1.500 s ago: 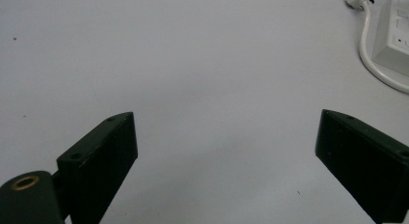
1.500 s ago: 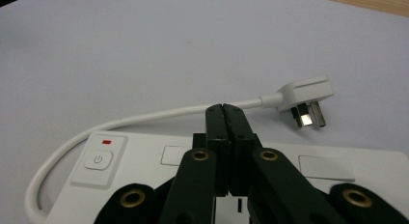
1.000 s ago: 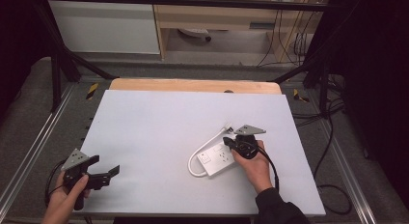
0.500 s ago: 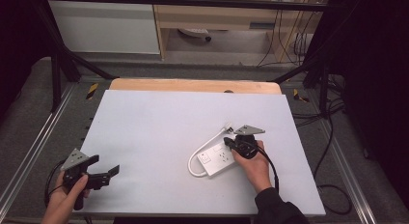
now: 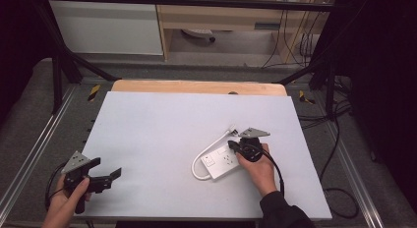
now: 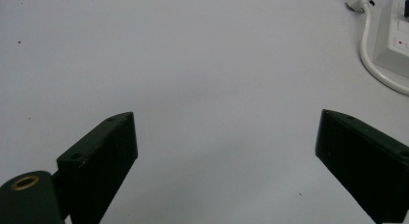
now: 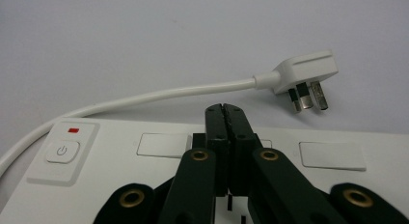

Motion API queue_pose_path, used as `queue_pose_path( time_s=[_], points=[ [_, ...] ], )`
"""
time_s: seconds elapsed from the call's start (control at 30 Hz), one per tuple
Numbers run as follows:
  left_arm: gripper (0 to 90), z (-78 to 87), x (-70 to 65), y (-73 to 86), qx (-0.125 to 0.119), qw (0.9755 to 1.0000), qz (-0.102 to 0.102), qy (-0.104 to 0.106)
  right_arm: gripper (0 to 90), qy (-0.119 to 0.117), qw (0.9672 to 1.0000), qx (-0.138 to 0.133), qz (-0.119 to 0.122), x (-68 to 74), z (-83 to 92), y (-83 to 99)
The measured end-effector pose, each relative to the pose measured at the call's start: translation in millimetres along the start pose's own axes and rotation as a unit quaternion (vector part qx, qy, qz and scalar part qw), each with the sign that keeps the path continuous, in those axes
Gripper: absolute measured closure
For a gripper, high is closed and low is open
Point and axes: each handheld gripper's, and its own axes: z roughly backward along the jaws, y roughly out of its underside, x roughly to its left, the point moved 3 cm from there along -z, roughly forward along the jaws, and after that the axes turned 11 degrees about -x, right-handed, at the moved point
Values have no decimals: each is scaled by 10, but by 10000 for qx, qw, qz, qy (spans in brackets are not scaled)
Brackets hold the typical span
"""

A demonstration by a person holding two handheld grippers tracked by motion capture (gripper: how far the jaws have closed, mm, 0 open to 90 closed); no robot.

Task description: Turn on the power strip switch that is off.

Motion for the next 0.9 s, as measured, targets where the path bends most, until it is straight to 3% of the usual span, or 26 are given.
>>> queue_pose_path(
  time_s=[0.9],
  points=[
    [78, -1, 0, 1, 13, 10000, -22, -3, 900, -49, 10000, -36, 3, -8, 1, 19]
  ],
)
